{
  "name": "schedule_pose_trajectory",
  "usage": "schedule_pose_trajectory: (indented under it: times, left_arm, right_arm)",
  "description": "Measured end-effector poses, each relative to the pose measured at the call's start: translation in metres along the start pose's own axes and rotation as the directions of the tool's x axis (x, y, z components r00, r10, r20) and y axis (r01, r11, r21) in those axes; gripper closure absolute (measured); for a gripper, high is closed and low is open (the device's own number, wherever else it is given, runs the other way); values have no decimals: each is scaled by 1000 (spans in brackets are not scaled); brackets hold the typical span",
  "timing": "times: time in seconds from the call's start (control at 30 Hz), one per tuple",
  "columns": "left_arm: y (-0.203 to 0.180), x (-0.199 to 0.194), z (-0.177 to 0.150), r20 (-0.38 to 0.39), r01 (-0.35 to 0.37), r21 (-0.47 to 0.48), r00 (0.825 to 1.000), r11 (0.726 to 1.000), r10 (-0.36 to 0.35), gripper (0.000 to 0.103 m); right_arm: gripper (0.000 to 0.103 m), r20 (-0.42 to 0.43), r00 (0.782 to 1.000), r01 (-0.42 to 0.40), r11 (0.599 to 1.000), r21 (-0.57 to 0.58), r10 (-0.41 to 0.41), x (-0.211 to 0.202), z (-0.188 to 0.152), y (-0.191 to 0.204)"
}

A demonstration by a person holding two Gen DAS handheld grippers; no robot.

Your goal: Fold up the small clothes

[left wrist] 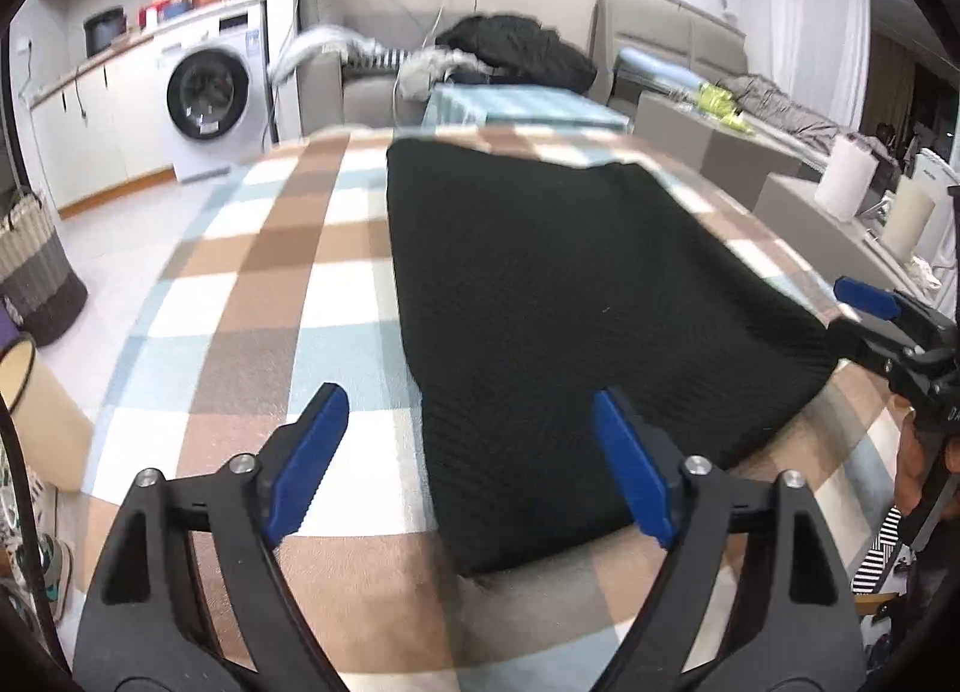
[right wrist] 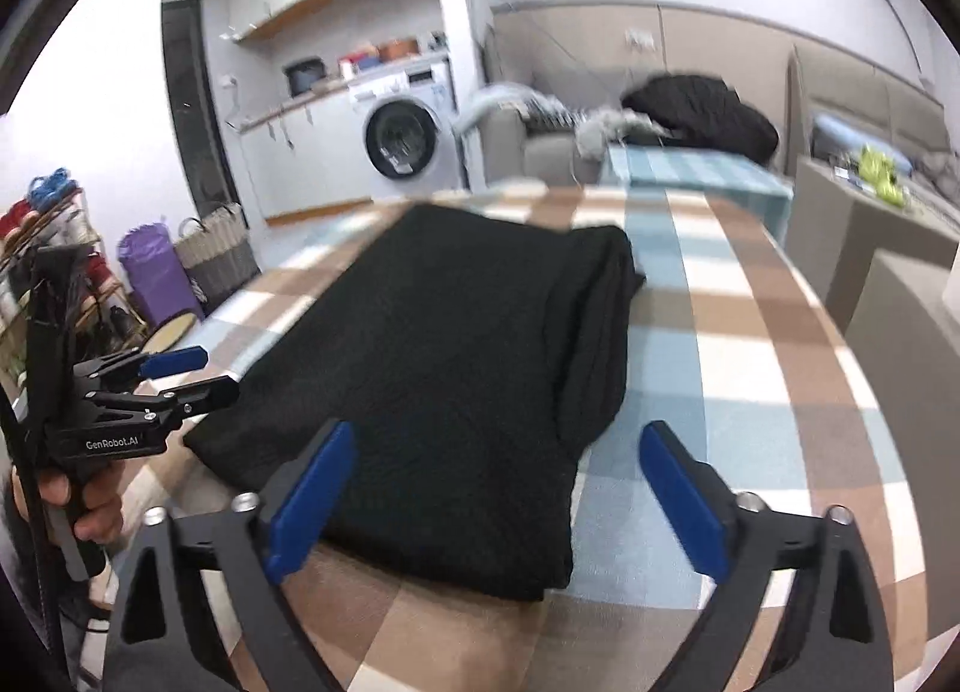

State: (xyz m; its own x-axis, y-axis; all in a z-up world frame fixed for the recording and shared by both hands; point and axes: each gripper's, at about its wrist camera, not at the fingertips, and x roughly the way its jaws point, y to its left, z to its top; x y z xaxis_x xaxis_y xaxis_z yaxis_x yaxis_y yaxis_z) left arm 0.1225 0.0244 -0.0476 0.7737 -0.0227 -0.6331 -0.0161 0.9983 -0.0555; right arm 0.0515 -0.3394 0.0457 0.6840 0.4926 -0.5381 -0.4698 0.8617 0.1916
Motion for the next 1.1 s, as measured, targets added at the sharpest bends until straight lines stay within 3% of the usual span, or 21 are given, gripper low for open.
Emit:
schedule_pose_trajectory:
  times: [0.23,0.63,1.1]
  left_arm:
    - [-13,-32,-15,104,-7,12,995,1000,6,1]
    - [-7,-57,-39,185,-13,-42,982,999,20,1]
    - [-6,-52,-44,208,-20,-33,978,999,26,1]
  right_arm:
    - [0,65,997,-42,998,35,40,-22,-15,-2]
    - [0,195,980,-40,999,-13,41,-43,-39,4]
    - [0,189,979,-83,997,10,80,-37,-42,-3]
